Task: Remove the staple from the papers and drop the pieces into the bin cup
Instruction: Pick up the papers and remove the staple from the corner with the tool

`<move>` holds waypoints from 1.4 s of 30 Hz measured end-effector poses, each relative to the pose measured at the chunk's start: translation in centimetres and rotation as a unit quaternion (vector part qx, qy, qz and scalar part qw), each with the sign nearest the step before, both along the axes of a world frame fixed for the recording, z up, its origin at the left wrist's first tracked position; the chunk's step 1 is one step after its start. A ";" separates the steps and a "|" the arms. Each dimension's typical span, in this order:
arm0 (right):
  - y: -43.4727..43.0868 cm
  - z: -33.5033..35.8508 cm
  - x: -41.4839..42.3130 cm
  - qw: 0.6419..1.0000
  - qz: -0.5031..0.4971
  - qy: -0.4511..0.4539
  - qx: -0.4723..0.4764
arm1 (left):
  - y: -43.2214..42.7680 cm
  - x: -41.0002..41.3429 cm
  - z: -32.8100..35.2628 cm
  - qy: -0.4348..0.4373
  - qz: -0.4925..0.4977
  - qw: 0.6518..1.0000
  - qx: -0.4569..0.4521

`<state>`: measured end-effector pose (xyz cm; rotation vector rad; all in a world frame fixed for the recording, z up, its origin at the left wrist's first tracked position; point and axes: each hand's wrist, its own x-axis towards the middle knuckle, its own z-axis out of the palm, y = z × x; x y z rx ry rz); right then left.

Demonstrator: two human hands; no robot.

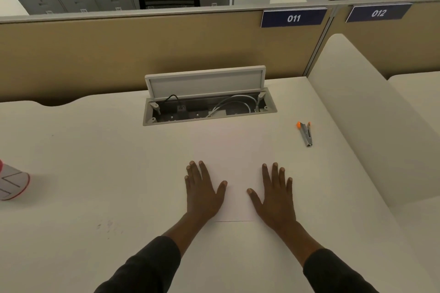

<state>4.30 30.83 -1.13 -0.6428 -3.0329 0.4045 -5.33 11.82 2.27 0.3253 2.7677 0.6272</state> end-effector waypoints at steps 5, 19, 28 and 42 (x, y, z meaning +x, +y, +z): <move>-1.1 0.1 0.9 1.000 0.022 0.011 -0.018 | 0.0 0.4 0.5 -0.022 0.003 0.999 0.034; -2.5 0.8 1.4 0.998 0.026 0.024 -0.055 | 1.1 0.2 4.4 -0.121 0.203 0.938 0.255; -3.1 0.9 2.3 0.998 0.018 0.017 -0.056 | -0.2 -1.4 4.9 -0.278 0.265 0.851 0.357; -3.5 5.8 2.3 0.925 -0.144 0.164 -0.311 | -4.2 -1.7 7.2 -0.270 0.072 0.903 0.326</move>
